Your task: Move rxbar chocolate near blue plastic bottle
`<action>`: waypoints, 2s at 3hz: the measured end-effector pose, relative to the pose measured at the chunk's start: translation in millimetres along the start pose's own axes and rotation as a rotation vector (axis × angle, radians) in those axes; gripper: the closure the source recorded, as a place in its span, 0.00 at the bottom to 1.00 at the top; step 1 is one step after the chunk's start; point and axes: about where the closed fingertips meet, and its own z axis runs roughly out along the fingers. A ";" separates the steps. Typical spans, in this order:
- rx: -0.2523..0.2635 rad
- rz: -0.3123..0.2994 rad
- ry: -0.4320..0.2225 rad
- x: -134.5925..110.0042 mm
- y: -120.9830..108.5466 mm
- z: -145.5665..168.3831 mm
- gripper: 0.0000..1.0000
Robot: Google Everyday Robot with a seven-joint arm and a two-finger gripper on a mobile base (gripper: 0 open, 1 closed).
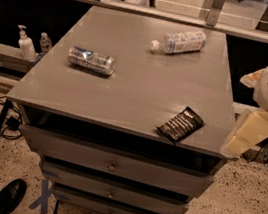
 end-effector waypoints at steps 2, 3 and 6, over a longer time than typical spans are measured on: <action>-0.065 0.148 -0.089 -13.4 -7.4 66.2 0.00; -0.098 0.203 -0.122 -25.0 -4.2 84.6 0.00; -0.146 0.274 -0.191 -45.0 13.9 113.2 0.25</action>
Offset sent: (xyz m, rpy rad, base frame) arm 0.0498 0.0410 -0.0820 0.2257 0.1121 -0.1662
